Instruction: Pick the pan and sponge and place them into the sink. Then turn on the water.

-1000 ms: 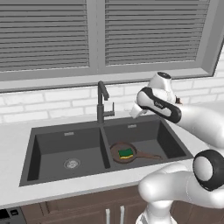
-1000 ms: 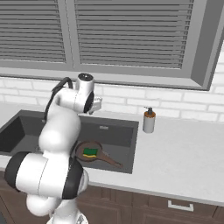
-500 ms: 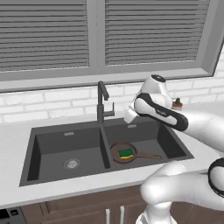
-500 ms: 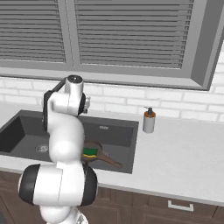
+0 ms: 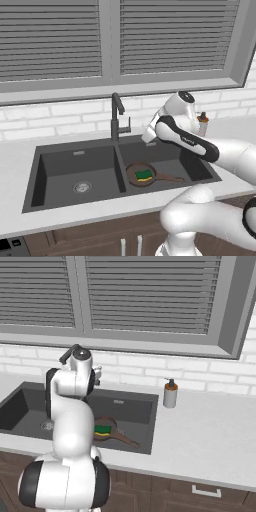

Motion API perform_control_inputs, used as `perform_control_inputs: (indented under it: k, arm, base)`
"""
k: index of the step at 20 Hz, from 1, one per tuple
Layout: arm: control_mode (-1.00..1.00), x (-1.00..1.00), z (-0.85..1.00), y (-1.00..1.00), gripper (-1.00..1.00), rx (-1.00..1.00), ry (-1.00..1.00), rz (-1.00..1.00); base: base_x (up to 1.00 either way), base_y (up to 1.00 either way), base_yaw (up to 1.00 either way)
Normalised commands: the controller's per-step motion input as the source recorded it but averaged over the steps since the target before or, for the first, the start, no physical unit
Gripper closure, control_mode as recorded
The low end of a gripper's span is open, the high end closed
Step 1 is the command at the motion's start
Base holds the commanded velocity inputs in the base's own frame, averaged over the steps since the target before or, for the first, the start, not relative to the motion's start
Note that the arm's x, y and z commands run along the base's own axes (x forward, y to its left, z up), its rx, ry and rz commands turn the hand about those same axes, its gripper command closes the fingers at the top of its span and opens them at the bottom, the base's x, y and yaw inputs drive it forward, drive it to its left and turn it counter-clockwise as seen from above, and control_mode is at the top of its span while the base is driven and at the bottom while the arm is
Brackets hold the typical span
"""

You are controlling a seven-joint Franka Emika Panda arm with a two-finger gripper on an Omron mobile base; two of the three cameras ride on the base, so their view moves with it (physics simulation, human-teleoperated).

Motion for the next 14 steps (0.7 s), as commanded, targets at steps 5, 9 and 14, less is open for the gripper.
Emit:
perform_control_inputs:
  k: [5, 9, 14]
  arm:
    - [-1.0, 0.0, 0.15, -0.14, -1.0, 0.0, -0.13, 0.0]
    - [-1.0, 0.04, 0.24, -0.34, -1.0, 0.02, -0.09, 0.0]
    - [-1.0, 0.16, 0.1, -0.22, -1.0, 0.1, 0.0, 0.0]
  base:
    - [0.0, 0.0, 0.0]
    - [0.0, 0.0, 0.0]
    - [0.0, 0.0, 0.0]
